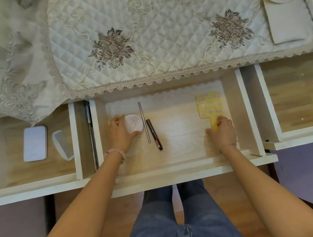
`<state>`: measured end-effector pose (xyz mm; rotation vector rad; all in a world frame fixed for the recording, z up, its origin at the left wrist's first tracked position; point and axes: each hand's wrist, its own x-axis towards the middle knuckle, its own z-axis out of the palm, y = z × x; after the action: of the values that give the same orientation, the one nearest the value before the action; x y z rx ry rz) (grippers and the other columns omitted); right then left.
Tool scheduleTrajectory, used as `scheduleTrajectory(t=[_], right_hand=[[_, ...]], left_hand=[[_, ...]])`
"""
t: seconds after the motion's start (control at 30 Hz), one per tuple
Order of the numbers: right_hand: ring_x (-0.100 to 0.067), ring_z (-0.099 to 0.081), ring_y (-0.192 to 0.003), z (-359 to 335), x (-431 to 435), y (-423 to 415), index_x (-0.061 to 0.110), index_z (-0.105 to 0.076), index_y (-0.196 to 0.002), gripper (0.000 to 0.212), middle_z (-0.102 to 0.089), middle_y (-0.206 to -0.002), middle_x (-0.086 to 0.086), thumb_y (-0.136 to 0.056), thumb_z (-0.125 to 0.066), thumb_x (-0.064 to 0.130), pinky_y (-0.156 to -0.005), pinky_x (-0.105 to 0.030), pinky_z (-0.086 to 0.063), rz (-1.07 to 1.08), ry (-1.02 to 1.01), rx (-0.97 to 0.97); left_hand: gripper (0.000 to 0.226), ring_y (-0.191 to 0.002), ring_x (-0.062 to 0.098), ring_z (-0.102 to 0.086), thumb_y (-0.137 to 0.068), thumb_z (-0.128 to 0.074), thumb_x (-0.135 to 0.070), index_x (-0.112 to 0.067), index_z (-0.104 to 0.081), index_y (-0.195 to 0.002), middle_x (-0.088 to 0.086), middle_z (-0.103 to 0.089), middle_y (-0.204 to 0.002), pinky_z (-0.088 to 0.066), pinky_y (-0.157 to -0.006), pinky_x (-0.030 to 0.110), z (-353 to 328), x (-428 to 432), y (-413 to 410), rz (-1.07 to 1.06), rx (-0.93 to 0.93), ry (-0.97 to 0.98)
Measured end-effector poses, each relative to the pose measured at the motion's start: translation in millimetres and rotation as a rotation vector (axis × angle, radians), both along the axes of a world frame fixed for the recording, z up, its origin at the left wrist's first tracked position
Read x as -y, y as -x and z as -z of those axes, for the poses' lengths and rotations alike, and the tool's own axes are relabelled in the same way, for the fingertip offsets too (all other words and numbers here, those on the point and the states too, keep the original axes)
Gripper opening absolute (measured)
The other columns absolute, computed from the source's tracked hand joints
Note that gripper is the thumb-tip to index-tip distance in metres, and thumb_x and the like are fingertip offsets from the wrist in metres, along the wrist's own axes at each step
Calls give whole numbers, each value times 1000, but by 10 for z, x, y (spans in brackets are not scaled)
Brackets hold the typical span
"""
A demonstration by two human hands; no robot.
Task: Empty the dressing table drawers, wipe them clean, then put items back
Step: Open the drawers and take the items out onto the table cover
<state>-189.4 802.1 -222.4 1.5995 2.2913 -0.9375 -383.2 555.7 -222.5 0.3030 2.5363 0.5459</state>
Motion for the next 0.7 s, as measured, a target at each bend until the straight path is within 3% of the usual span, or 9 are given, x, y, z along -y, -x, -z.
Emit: scheduleTrajectory(t=[0.2,0.37,0.47,0.53,0.6,0.7], right_hand=[[-28,-56,-101,18,-37,-4,8,-49,-117,38,-60,-112,-10,-84,-64,17,-82,-36,-44,126,59,26],[-24,-57,-95,-47,-48,38,10,-57,-106,27,-60,-98,-2,-81,-63,15,-80,-33,-45,142,90,58],[-19,-49,-73,-103,-50,61,18,-54,-76,8,-52,-74,2,-76,-61,14,-66,-30,-44,125,108,76],[-20,-48,-66,-145,-50,60,19,-51,-60,20,-49,-63,1,-76,-63,15,-62,-30,-42,115,139,74],[-24,-53,-74,-173,-62,49,10,-64,-74,9,-57,-72,-4,-79,-64,17,-73,-35,-47,135,164,63],[-22,-57,-81,-208,-71,14,5,-65,-99,22,-62,-86,-5,-81,-66,18,-82,-38,-49,196,250,17]], left_hand=[[83,-120,32,-42,-63,-85,-24,-7,-41,-131,15,-38,-134,-39,-100,43,17,-29,-14,-123,65,-78],[79,-113,31,-47,-62,-86,-17,-8,-40,-126,16,-47,-125,-45,-87,40,-34,-63,-66,-209,81,-126],[71,-108,29,-49,-66,-83,-10,-7,-41,-123,15,-48,-123,-45,-78,35,-84,-85,-96,-270,104,-179],[59,-101,26,-50,-70,-78,-4,-8,-42,-117,14,-51,-119,-44,-70,32,-111,-63,-108,-361,150,-274],[47,-99,25,-53,-75,-73,1,-12,-44,-111,11,-54,-112,-50,-70,34,-142,-19,-118,-449,203,-372],[40,-102,28,-57,-78,-69,3,-13,-48,-109,6,-55,-105,-54,-81,45,-206,39,-133,-525,242,-439]])
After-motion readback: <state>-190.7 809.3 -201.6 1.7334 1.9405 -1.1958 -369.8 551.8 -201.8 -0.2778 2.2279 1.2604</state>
